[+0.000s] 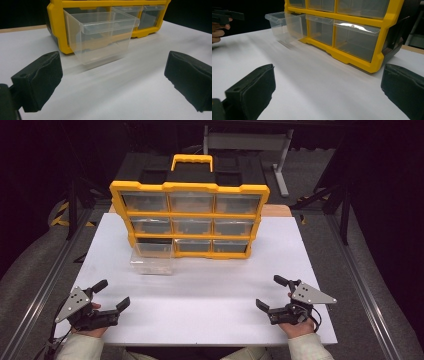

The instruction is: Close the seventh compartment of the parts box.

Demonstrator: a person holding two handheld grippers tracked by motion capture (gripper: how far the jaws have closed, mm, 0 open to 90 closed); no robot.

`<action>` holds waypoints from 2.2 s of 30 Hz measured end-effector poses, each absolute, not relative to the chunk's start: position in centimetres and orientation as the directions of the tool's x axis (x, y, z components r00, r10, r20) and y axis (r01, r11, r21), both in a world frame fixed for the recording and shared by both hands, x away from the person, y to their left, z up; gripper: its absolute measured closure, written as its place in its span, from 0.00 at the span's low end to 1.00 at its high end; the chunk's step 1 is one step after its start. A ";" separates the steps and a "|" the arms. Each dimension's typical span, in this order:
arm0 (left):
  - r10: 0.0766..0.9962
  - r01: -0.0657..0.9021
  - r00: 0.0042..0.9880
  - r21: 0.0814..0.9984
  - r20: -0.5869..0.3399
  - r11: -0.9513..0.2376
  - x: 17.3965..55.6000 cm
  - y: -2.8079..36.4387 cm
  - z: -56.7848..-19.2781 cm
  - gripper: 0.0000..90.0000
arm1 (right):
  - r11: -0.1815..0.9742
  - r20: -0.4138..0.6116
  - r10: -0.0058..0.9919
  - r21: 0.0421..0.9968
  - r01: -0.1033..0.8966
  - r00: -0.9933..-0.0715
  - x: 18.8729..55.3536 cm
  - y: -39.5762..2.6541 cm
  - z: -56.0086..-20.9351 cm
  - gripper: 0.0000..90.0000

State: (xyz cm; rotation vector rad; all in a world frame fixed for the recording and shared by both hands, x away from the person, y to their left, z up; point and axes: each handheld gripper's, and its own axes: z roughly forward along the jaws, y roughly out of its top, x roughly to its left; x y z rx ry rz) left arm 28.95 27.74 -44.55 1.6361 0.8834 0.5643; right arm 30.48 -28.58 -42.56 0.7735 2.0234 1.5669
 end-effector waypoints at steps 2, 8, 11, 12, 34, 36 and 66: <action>0.794 0.249 0.601 0.965 -0.088 -0.081 28.9 27.8 -44.5 0.02 | 0.192 -0.018 0.681 0.969 0.155 -0.732 30.5 -28.6 -42.6 0.00; 0.799 0.250 0.594 0.966 -0.093 -0.073 28.8 28.0 -44.3 0.03 | 0.191 -0.014 0.679 0.969 0.157 -0.734 30.6 -28.5 -42.6 0.00; 0.799 0.247 0.594 0.966 -0.095 -0.069 28.8 28.0 -44.2 0.03 | 0.187 -0.010 0.678 0.969 0.160 -0.735 30.6 -28.5 -42.6 0.00; 0.801 0.243 0.592 0.968 -0.092 -0.068 28.7 28.0 -44.1 0.03 | 0.185 -0.008 0.677 0.970 0.160 -0.736 30.6 -28.5 -42.6 0.00; 0.733 0.174 0.677 0.982 -0.066 -0.072 30.9 24.3 -39.6 0.06 | 0.187 -0.001 0.684 0.967 0.174 -0.730 31.2 -28.3 -42.8 0.00; 0.730 0.173 0.681 0.982 -0.063 -0.077 31.2 23.8 -39.3 0.06 | 0.184 0.001 0.681 0.968 0.172 -0.732 31.2 -28.3 -42.9 0.00; 0.706 0.277 0.705 0.941 -0.064 -0.192 34.8 21.3 -38.6 0.40 | 0.182 0.010 0.672 0.967 0.178 -0.740 31.3 -28.4 -43.0 0.01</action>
